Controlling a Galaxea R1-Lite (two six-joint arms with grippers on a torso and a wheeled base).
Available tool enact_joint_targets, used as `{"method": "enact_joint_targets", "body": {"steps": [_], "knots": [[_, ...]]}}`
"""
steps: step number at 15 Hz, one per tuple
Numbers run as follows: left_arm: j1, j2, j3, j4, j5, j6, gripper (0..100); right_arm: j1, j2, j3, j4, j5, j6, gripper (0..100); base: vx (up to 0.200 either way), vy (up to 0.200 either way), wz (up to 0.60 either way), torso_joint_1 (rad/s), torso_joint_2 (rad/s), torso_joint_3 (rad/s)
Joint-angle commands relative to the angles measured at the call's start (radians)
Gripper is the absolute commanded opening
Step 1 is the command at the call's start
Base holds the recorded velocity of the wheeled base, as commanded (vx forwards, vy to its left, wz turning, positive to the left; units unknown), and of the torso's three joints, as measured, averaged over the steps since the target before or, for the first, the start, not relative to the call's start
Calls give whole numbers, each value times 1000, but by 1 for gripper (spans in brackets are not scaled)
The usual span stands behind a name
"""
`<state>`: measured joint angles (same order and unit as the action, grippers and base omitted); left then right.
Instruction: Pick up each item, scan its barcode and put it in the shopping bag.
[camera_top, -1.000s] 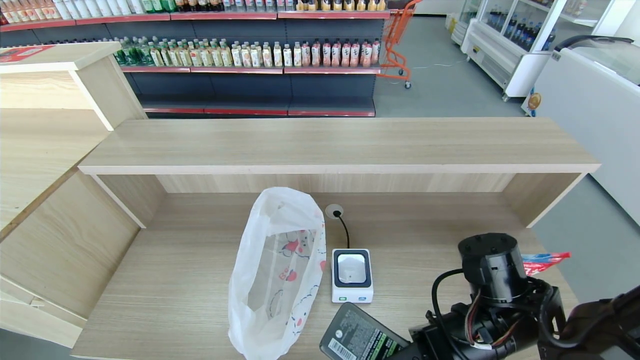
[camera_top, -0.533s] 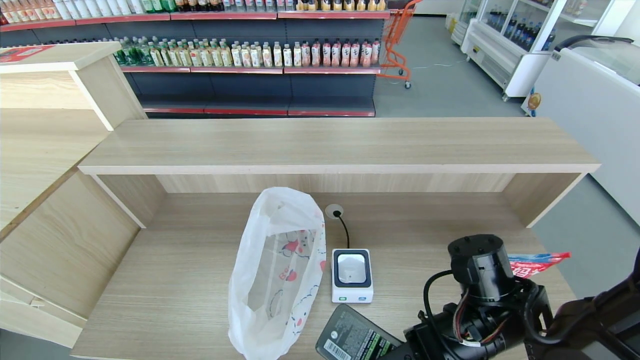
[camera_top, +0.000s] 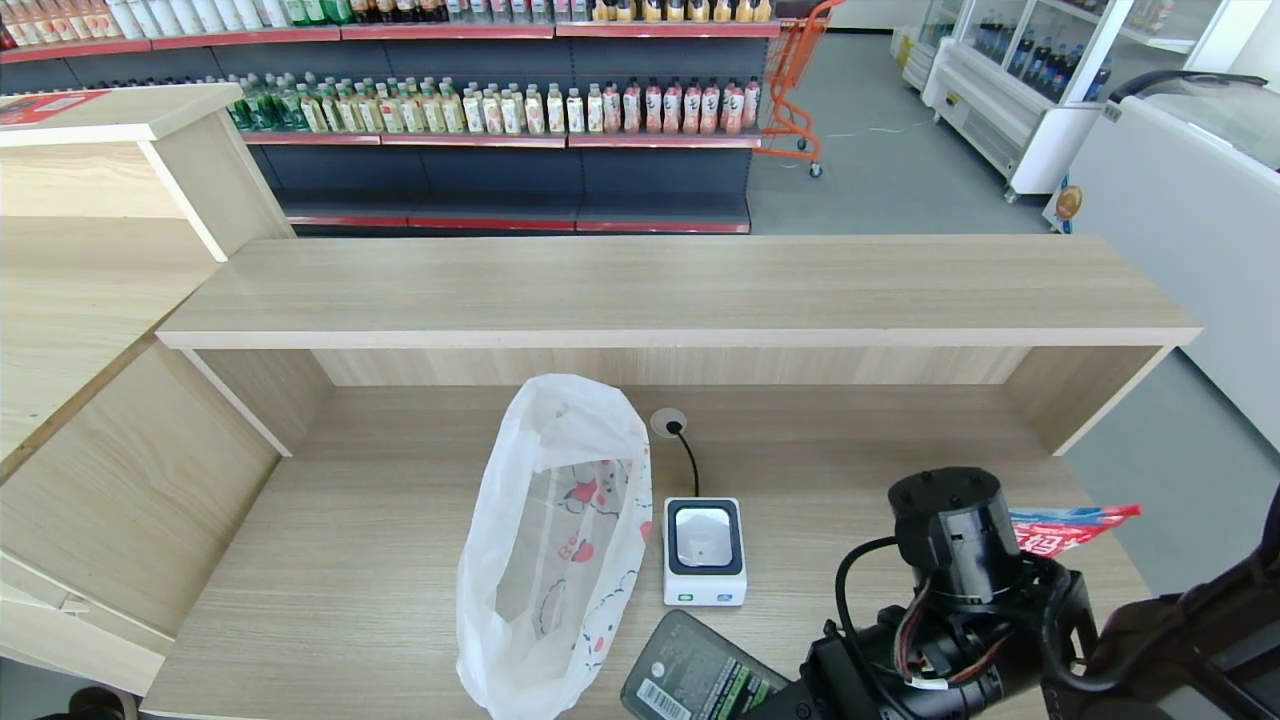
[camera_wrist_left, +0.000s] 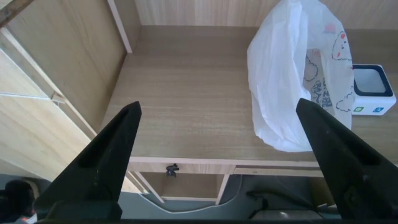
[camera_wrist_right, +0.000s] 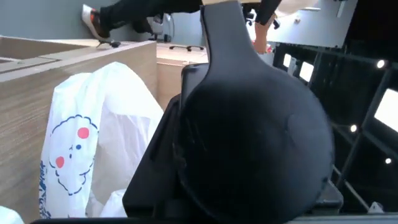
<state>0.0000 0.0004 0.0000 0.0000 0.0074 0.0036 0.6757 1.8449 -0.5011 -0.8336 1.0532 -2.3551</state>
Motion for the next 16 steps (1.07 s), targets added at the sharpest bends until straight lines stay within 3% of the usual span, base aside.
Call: {"method": "enact_joint_targets", "body": {"steps": [1,3,5,6,8,9,10,11,12,15,16], "knots": [[0,0,0,0,0,-1,100,-5,-98,-2,-7,-24,151,0,0,0,0,0,0,0],[0,0,0,0,0,1,100,-39,-237,9,1,-150,353,0,0,0,0,0,0,0],[0,0,0,0,0,-1,100,-151,-392,45,10,-302,508,0,0,0,0,0,0,0],[0,0,0,0,0,1,100,-242,-438,93,68,-346,591,0,0,0,0,0,0,0],[0,0,0,0,0,-1,100,-426,-501,81,332,-340,838,0,0,0,0,0,0,0],[0,0,0,0,0,1,100,-489,-520,70,398,-344,973,0,0,0,0,0,0,0],[0,0,0,0,0,-1,100,-501,-521,70,407,-344,1014,0,0,0,0,0,0,0],[0,0,0,0,0,-1,100,-532,-520,72,413,-344,1281,0,0,0,0,0,0,0],[0,0,0,0,0,1,100,-532,-512,67,410,-360,1462,0,0,0,0,0,0,0],[0,0,0,0,0,-1,100,-466,-429,-20,410,-487,1927,0,0,0,0,0,0,0],[0,0,0,0,0,-1,100,-441,-403,-43,410,-510,2016,0,0,0,0,0,0,0]]}}
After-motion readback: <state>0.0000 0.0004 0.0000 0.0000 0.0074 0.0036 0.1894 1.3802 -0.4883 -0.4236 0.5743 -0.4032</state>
